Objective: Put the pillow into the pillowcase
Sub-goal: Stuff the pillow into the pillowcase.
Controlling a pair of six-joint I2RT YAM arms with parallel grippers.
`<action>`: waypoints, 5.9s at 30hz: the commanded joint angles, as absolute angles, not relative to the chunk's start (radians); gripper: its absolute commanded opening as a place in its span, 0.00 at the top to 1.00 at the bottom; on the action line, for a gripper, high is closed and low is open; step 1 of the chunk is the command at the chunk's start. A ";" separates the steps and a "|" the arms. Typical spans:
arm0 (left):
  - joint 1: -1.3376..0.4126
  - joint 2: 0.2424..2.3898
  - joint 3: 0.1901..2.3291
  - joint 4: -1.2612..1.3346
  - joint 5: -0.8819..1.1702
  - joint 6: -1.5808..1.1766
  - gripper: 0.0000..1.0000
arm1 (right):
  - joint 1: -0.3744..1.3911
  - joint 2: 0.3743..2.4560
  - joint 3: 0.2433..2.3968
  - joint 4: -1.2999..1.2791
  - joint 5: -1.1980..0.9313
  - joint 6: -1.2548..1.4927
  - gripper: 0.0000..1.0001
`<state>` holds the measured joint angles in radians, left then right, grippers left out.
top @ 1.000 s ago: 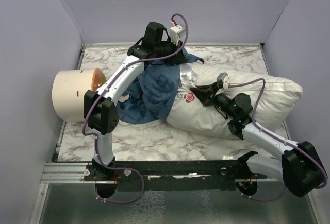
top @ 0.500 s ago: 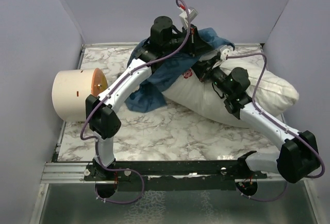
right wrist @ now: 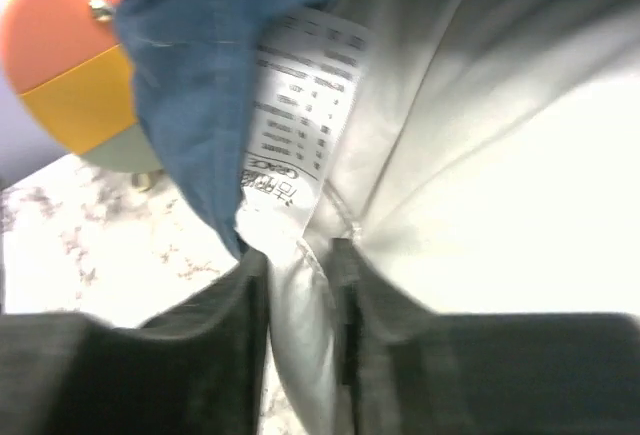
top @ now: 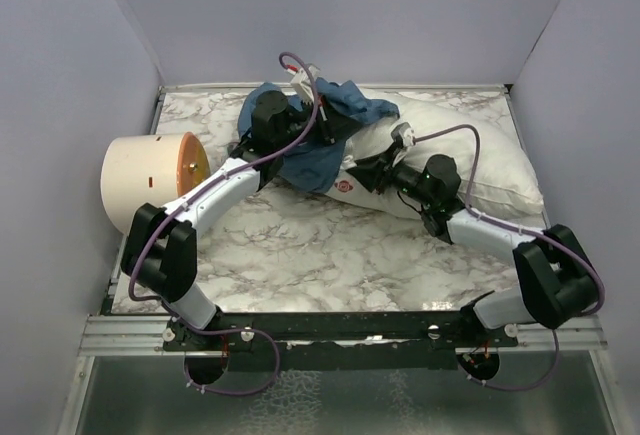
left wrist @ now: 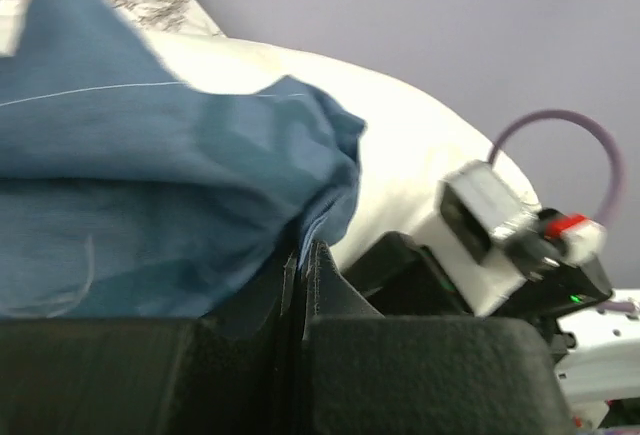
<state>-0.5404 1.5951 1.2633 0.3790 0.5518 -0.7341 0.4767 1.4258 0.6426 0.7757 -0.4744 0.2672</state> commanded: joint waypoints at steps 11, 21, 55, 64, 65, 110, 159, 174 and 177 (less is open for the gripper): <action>-0.492 1.517 1.035 0.729 0.611 -0.896 1.00 | 0.475 0.803 0.704 0.149 -0.257 -0.009 0.00; -0.496 1.463 1.032 0.737 0.630 -0.893 1.00 | 0.476 1.145 0.874 -0.152 -0.011 -0.074 0.05; -0.599 0.954 0.812 -0.014 0.476 -0.541 0.20 | 0.481 0.726 0.344 0.428 -0.538 0.306 0.26; -0.526 1.047 1.181 -0.391 0.267 -0.379 0.19 | 0.477 0.845 0.656 0.260 -0.359 0.188 0.05; -0.501 1.089 1.224 -0.405 0.261 -0.361 0.19 | 0.477 0.894 0.690 0.265 -0.360 0.199 0.05; -0.197 1.238 1.278 -0.394 0.066 -0.545 0.01 | 0.422 1.252 0.854 0.272 -0.507 0.195 0.08; -0.175 1.403 1.251 -0.272 0.415 -0.521 0.23 | 0.417 1.580 1.025 0.132 -0.652 0.190 0.74; -0.263 1.373 1.262 -0.228 0.559 -0.568 1.00 | 0.428 1.395 0.615 0.333 -0.727 0.294 0.95; -0.335 1.346 1.257 -0.182 0.596 -0.539 1.00 | 0.429 1.349 0.537 0.357 -0.746 0.311 0.95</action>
